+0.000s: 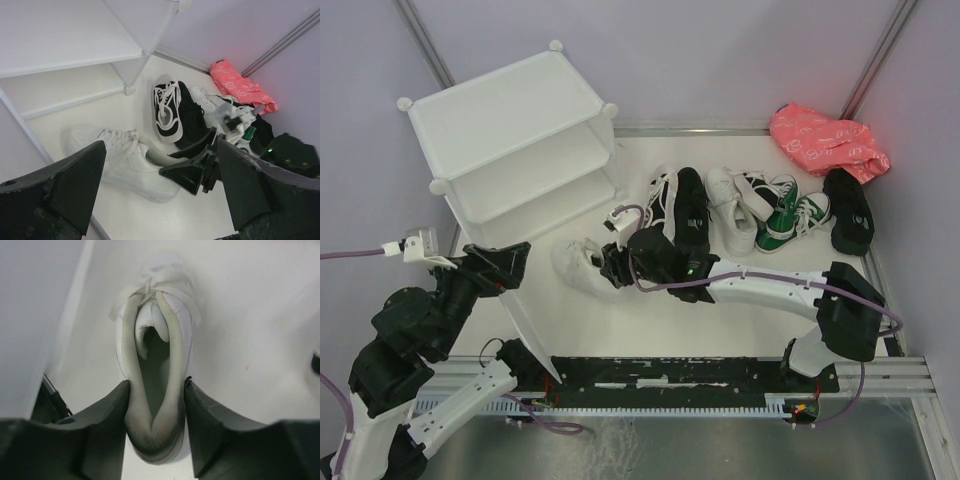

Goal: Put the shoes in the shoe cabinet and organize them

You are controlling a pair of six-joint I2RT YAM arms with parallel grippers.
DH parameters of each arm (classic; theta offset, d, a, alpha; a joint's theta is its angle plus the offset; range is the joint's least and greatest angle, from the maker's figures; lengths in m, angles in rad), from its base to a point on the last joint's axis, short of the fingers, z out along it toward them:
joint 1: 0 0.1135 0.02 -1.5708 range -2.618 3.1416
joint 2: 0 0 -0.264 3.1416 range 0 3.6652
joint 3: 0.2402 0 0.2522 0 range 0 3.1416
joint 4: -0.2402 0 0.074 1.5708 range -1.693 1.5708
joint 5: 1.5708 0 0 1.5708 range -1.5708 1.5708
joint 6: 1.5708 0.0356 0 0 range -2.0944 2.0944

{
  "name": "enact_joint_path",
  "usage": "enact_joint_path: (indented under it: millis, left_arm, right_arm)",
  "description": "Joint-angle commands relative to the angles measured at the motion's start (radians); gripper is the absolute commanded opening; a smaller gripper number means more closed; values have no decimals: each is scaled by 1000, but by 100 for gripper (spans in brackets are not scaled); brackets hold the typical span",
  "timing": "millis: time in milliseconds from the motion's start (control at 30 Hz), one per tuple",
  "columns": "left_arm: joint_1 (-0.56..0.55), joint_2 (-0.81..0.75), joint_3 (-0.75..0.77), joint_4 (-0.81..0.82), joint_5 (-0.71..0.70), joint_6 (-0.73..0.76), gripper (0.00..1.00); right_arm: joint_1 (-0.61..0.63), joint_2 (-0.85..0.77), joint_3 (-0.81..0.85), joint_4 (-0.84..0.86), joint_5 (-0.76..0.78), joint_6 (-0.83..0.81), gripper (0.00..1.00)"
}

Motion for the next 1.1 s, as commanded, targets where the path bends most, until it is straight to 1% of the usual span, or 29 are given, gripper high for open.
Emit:
enact_joint_path:
  millis: [0, 100, 200, 300, 433, 700, 867, 1067]
  left_arm:
    - [1, -15, -19, -40, -20, 8, 99]
    - [1, -32, -29, -42, -27, 4, 99]
    - [1, -42, -28, -46, -31, 0, 99]
    - [1, -38, -19, -58, -32, -1, 99]
    - [2, -36, -17, -59, -36, -1, 99]
    - [1, -41, -10, -59, -42, 6, 99]
    - [1, -48, -15, -58, -42, 5, 99]
    - [1, -62, -7, -60, -43, 5, 99]
  right_arm:
    - [7, 76, -117, -71, 37, 62, 57]
    - [20, 68, -150, -109, 29, 73, 71]
    - [36, 45, -192, -121, 33, 91, 87]
    - [37, 10, -200, -161, 47, 95, 98]
    - [37, -32, -137, -247, 52, 59, 99]
    - [37, -86, 40, -362, -28, 0, 99]
    - [31, 7, 180, -452, 18, -50, 99]
    - [-2, 188, 327, -540, 6, -103, 91]
